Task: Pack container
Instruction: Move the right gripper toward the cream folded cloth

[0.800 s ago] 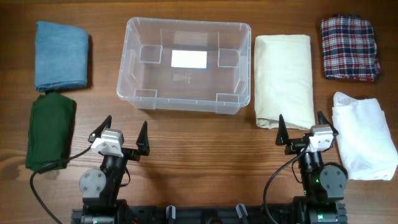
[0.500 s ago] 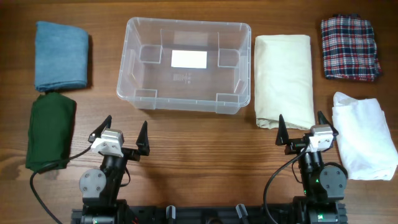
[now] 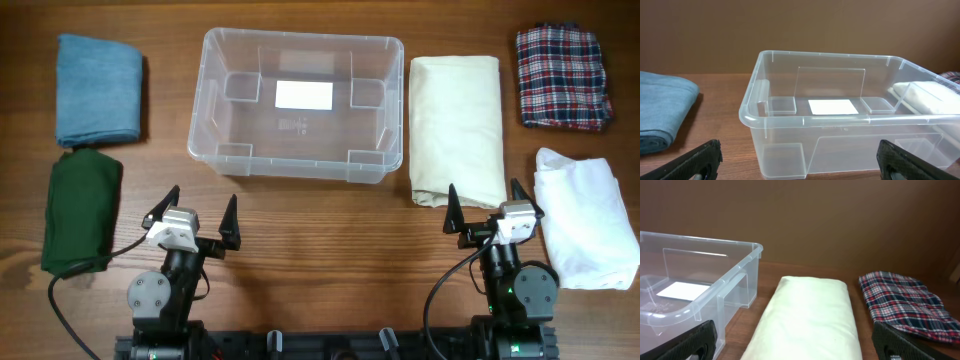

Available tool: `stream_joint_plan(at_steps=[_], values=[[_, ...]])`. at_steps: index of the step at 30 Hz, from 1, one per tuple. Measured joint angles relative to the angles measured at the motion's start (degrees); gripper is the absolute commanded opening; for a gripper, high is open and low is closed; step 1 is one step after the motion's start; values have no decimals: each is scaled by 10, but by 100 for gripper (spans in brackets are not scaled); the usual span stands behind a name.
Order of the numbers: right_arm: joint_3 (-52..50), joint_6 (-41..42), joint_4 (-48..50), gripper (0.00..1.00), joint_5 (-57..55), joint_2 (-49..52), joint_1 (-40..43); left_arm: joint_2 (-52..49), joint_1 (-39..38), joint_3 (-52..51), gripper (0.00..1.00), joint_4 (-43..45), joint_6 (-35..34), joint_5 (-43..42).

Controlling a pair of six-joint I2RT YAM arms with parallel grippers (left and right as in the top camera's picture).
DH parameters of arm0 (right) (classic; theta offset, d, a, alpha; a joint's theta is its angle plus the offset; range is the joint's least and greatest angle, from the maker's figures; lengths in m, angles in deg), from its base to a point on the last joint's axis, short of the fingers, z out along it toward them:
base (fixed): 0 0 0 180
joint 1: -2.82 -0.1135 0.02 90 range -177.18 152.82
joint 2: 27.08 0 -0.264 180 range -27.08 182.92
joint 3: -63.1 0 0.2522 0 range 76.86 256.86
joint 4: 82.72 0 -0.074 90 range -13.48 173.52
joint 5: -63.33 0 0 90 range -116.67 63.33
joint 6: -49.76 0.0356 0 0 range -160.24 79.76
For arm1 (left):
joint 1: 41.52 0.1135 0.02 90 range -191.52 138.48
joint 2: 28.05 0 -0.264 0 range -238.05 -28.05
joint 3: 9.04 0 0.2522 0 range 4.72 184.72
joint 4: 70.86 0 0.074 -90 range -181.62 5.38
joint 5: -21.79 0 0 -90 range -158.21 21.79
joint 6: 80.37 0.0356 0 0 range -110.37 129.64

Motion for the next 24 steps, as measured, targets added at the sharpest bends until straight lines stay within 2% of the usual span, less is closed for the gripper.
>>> stream_joint_plan(at_steps=[7,13,17,19,21,24], values=[[0,-2,0,100,0,0,0,0,0,0,100,0,0,0],[0,-38,3,100,-3,0,0,0,0,0,100,0,0,0],[0,-31,73,100,-3,0,0,0,0,0,100,0,0,0],[7,-31,73,100,-2,0,0,0,0,0,100,0,0,0],[35,-31,60,100,-2,12,0,0,0,0,100,0,0,0],[129,-30,37,100,-2,89,0,0,0,0,100,0,0,0]])
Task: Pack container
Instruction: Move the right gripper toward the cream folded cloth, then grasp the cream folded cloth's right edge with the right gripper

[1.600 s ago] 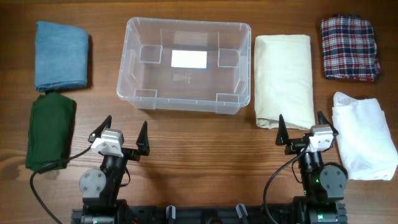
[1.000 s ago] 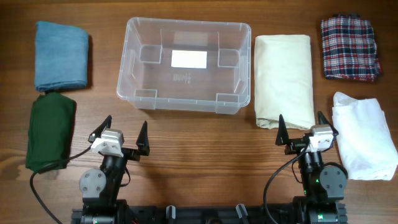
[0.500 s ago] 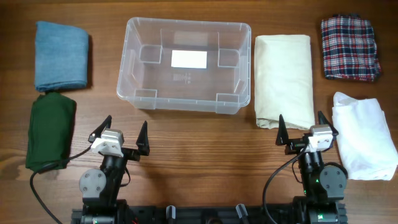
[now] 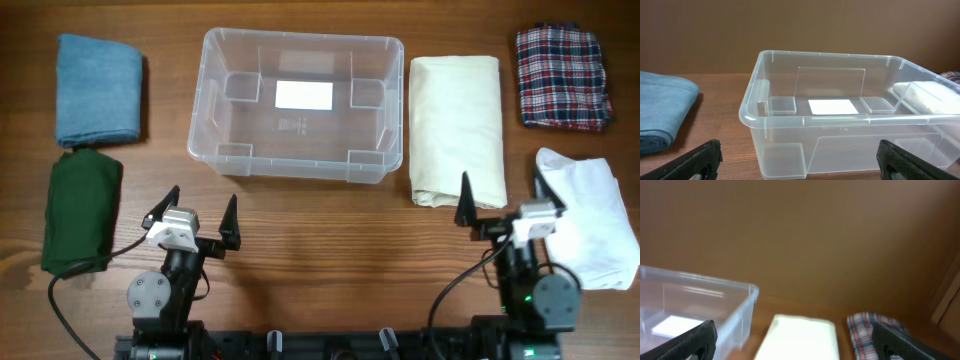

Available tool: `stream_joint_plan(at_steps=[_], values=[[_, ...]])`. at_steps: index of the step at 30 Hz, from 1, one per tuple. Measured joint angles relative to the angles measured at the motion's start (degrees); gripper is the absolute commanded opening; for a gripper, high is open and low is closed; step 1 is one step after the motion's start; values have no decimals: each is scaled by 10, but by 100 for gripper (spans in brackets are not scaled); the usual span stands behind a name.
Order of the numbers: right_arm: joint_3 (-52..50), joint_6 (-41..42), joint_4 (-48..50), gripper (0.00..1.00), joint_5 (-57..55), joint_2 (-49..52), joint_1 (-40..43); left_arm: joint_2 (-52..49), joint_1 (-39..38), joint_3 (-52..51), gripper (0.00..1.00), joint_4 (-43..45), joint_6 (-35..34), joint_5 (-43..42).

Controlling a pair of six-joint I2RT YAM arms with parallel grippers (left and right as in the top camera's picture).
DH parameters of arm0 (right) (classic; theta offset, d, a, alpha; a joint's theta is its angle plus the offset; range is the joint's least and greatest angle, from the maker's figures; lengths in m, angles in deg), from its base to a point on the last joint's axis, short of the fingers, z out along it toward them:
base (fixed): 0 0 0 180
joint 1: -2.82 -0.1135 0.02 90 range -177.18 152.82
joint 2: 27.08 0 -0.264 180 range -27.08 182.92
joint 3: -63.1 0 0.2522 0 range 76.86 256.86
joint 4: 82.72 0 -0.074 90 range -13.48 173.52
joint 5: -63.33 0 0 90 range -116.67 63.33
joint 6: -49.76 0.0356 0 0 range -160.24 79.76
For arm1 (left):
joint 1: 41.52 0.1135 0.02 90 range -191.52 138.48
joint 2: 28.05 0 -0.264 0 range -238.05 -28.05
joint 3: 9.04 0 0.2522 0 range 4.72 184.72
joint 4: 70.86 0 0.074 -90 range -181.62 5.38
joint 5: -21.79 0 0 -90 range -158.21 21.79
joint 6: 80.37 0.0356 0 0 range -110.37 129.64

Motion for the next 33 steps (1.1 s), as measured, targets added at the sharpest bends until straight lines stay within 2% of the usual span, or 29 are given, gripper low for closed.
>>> stream_joint_plan(at_steps=[4,10,14,19,24,28,33], values=[[174,-7,-69,100,2,169,0,0,0,0,100,0,0,0],[505,-69,-192,100,71,515,49,0,0,0,100,0,0,0],[601,-73,-279,100,131,672,81,0,0,0,100,0,0,0],[611,-49,-344,100,152,789,137,0,0,0,100,0,0,0],[611,-17,-363,100,172,869,219,0,0,0,100,0,0,0],[612,-37,-383,100,243,923,259,0,0,0,100,0,0,0],[612,-89,-404,100,310,978,267,0,0,0,100,0,0,0]])
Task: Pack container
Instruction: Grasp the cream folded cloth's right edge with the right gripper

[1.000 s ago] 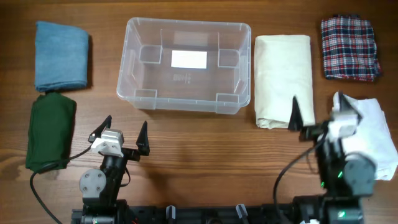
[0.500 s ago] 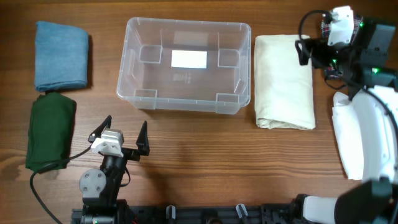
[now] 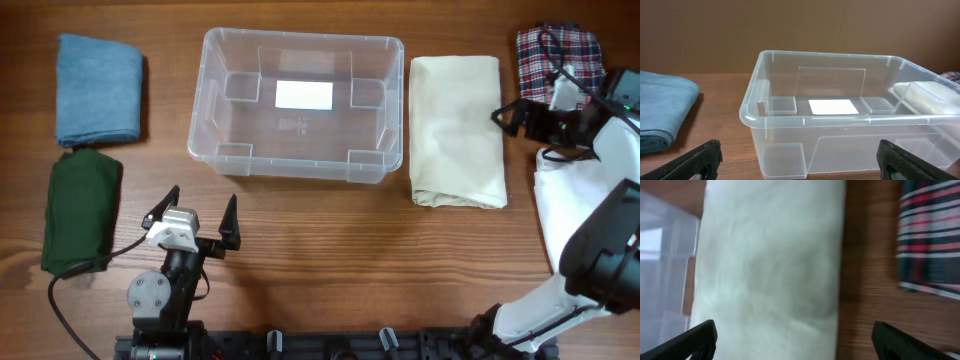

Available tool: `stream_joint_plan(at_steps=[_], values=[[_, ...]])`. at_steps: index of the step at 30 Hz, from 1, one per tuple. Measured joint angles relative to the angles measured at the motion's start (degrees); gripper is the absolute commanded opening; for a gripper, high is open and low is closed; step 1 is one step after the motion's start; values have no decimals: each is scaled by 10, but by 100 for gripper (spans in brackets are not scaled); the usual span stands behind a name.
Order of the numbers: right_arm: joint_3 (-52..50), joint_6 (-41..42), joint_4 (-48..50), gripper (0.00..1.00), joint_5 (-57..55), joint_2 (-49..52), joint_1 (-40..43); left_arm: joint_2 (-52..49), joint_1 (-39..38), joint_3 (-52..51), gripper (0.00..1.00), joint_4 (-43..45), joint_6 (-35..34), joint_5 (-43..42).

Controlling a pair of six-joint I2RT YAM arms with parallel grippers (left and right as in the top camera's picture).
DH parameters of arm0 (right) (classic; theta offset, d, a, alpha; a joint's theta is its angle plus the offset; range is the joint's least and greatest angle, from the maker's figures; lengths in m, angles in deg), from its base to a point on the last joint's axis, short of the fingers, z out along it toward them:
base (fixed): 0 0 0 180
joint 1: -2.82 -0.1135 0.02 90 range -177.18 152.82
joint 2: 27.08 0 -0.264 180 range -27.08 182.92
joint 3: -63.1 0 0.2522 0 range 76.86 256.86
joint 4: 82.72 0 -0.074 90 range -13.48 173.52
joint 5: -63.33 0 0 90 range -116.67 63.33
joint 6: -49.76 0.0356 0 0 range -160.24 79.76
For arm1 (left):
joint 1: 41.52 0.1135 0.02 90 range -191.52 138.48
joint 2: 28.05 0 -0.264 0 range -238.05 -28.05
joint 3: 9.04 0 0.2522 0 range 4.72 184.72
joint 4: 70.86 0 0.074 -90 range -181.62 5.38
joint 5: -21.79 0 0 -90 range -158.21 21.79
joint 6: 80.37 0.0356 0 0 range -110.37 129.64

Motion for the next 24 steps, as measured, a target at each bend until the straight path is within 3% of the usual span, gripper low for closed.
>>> stream_joint_plan(at_steps=[9,18,24], values=[[0,-68,-12,100,34,74,0,0,0,0,100,0,0,0],[8,-84,2,100,63,105,0,0,0,0,100,0,0,0],[27,-85,40,100,144,146,0,0,0,0,100,0,0,0]])
